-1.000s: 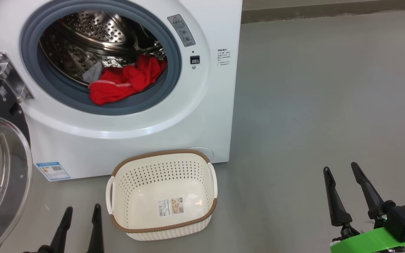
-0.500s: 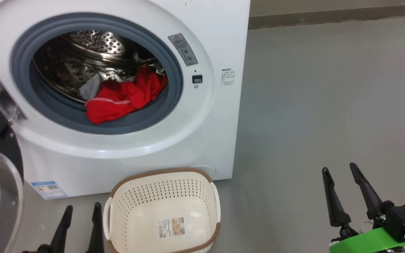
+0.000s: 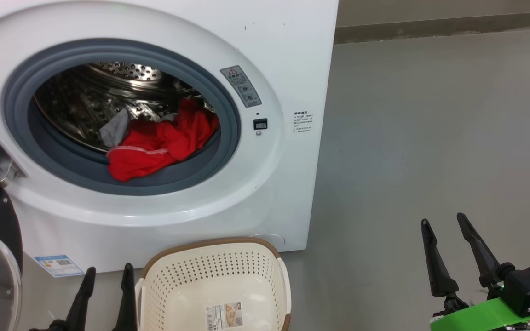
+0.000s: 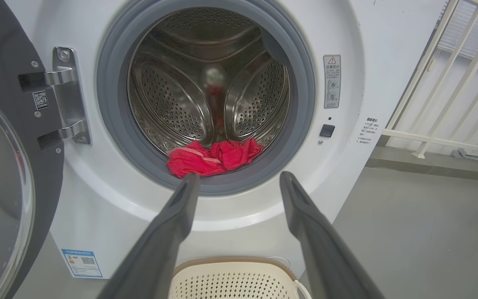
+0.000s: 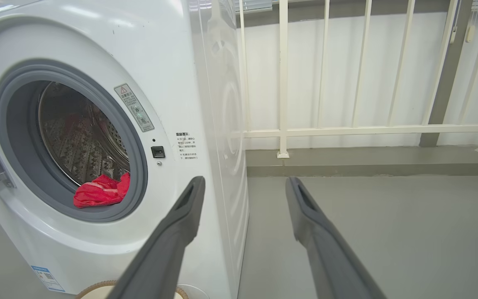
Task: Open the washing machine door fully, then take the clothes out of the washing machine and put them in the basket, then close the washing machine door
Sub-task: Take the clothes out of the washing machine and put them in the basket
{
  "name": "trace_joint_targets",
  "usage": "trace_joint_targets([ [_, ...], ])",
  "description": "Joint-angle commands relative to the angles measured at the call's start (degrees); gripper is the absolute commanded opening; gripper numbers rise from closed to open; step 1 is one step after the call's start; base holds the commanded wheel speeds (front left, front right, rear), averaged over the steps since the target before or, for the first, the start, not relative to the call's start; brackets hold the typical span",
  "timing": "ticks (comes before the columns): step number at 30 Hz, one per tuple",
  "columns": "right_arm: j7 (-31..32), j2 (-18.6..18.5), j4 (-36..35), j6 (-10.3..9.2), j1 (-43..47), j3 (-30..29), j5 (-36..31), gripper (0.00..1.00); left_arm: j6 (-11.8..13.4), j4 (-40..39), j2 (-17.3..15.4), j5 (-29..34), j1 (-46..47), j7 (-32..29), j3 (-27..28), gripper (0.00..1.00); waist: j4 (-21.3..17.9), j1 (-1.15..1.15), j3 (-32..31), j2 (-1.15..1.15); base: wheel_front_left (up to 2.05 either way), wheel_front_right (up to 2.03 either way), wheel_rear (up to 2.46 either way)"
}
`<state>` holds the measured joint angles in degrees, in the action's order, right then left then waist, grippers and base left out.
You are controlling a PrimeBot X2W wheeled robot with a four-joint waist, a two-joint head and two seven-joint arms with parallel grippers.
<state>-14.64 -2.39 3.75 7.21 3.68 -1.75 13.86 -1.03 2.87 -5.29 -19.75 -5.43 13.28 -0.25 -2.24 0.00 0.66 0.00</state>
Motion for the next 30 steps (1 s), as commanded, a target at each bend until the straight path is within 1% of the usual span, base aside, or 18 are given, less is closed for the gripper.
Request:
trace_joint_targets([
  [1, -0.4, -0.5, -1.3, 0.28, -0.8, 1.4, 0.0, 1.00, 0.3, -1.7, -0.8, -0.1, 1.5, 0.7, 1.7, 1.00, 0.0, 0.00, 0.1, 0.00, 0.00, 0.00, 0.00],
  [19, -0.4, -0.5, -1.0, 0.28, -1.2, 1.8, 0.2, 1.00, 1.0, -1.3, -1.0, -0.6, 2.3, 1.0, 1.5, 1.00, 0.1, 0.00, 1.0, 0.00, 0.00, 0.00, 0.00],
  [27, -0.4, -0.5, -1.2, 0.28, -2.1, 2.2, -0.3, 1.00, 1.2, -1.1, -0.4, -2.3, 4.3, 1.0, 1.7, 1.00, 0.8, 0.00, 3.5, 0.00, 0.00, 0.00, 0.00],
  [30, -0.4, -0.5, -1.4, 0.28, -2.5, 2.1, -0.6, 1.00, 1.0, -0.5, -0.7, -1.7, 5.7, 1.1, 1.1, 1.00, 1.4, 0.00, 4.7, 0.00, 0.00, 0.00, 0.00],
])
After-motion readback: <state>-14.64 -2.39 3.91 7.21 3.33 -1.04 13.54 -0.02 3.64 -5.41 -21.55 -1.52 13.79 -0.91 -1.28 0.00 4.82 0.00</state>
